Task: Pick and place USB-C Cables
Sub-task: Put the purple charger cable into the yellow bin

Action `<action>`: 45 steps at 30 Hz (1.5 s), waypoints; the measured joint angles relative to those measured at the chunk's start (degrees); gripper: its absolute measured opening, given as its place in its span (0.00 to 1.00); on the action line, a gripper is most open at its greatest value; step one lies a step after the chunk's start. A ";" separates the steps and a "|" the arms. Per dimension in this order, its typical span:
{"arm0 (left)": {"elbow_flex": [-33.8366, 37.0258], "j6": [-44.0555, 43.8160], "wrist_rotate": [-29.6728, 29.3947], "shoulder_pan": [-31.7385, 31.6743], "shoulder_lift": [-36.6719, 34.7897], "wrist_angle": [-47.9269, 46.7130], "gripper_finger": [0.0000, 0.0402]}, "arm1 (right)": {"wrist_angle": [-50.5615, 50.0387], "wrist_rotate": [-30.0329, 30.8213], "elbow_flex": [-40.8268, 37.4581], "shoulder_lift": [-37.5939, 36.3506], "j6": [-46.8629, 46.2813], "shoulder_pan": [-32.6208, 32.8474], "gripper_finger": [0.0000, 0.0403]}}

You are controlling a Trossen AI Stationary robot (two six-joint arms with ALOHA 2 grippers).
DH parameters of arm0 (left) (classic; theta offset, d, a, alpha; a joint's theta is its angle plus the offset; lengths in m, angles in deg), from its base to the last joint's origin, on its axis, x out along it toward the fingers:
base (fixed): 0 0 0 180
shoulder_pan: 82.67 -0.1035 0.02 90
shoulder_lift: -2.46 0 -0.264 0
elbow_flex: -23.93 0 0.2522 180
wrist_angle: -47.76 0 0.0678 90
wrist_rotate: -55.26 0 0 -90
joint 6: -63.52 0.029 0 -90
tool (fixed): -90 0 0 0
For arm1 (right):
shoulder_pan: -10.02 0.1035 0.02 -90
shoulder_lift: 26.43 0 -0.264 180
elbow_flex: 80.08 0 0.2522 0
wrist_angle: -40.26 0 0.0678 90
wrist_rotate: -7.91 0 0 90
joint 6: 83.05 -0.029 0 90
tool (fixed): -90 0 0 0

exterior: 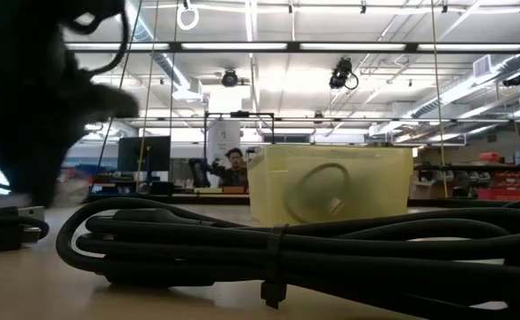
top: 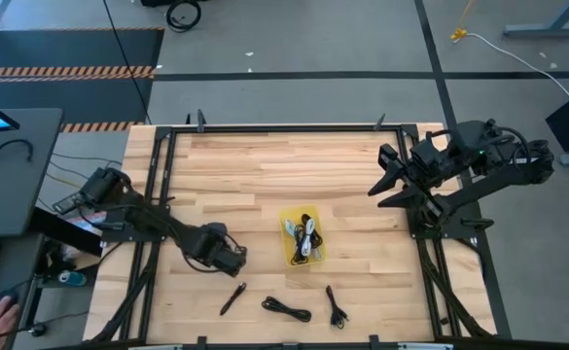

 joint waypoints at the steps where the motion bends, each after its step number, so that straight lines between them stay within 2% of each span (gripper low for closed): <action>1: -1.26 0.37 -2.06 -0.36 0.00 -0.41 0.08 | 0.02 0.05 0.00 -0.02 -0.02 0.00 0.35; 3: -4.72 1.65 -7.82 -1.02 0.00 -0.43 0.08 | 0.02 0.36 0.00 -0.01 -0.28 0.00 0.35; 7: -13.82 6.02 -22.96 -2.24 -0.04 0.00 0.08 | 0.02 1.25 0.00 -0.02 -0.44 0.00 0.35; 10: -20.18 12.72 -34.31 -3.23 -0.15 2.44 0.08 | 0.01 1.22 0.00 -0.02 -0.44 0.00 0.35; 13: -24.54 21.62 -39.14 -4.76 -0.08 6.20 0.08 | 0.00 1.21 0.00 0.00 -0.44 0.00 0.35; 18: -26.14 31.87 -39.22 -8.41 2.30 14.87 0.08 | 0.00 0.93 0.00 0.00 0.47 0.00 0.35; 22: -26.16 34.82 -35.24 -11.09 5.55 21.22 0.08 | -0.04 0.30 0.00 0.00 0.58 0.00 0.35; 31: -26.14 33.98 -27.47 -13.59 12.99 29.76 0.08 | -0.11 -0.68 0.00 0.00 0.66 0.00 0.35; 36: -26.14 32.69 -26.12 -13.41 14.27 32.20 0.08 | -0.35 -1.18 0.00 0.00 1.02 0.00 0.35; 45: -26.21 29.58 -26.19 -12.00 14.62 31.10 0.08 | -0.52 -1.77 0.00 -0.01 1.07 0.00 0.35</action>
